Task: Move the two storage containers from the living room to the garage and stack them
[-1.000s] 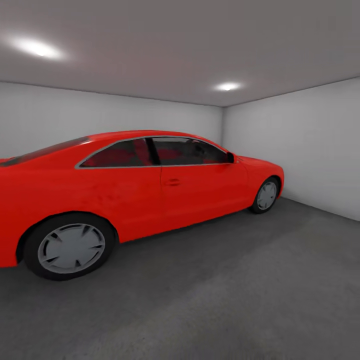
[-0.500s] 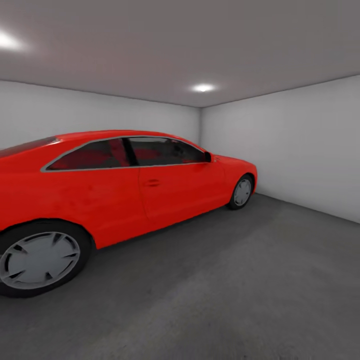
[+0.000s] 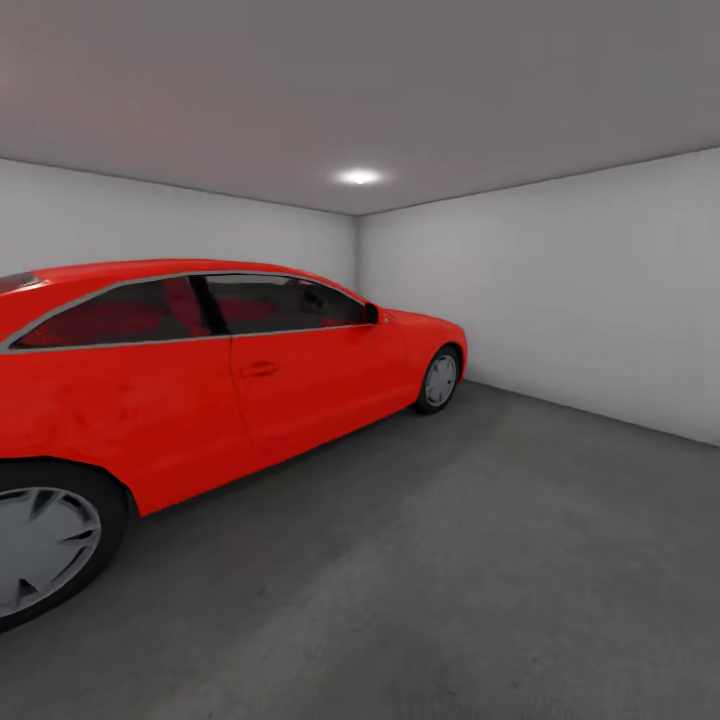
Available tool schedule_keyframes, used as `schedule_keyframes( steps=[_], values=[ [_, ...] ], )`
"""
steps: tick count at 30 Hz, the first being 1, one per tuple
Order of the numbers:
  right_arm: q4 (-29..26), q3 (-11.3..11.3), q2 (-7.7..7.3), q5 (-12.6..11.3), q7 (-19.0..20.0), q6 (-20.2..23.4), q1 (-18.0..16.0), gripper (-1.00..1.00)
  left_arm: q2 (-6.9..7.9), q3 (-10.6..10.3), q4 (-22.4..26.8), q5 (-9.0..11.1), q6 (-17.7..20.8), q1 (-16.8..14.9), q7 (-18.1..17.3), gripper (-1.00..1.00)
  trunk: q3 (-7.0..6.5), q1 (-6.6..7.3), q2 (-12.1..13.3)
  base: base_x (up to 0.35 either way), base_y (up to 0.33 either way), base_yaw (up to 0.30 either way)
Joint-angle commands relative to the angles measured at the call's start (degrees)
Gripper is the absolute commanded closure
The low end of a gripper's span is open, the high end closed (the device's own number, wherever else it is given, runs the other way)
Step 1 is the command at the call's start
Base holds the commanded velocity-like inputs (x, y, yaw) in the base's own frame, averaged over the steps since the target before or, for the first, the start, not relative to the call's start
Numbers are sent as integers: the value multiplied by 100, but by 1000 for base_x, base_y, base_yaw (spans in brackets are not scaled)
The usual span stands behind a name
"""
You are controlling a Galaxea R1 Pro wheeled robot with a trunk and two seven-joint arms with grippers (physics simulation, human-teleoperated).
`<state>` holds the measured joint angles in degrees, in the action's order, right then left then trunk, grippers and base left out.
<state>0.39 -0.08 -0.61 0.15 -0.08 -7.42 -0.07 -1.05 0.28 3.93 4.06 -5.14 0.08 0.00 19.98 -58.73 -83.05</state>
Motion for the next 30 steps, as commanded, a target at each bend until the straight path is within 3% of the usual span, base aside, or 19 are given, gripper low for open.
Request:
schedule_keyframes(
  steps=[1, 30],
  values=[
    [4, -1, 0, 0, -1, -22, -2, -100, -1, -1, 2, 42, -13, 1, 0, -100, 5, 0, -3, 0, 0, -287],
    [4, 17, 0, -14, -1, -14, -2, -100, -1, -1, 2, 42, -13, 1, 0, -100, 5, 0, -3, 0, 0, -287]
  ],
)
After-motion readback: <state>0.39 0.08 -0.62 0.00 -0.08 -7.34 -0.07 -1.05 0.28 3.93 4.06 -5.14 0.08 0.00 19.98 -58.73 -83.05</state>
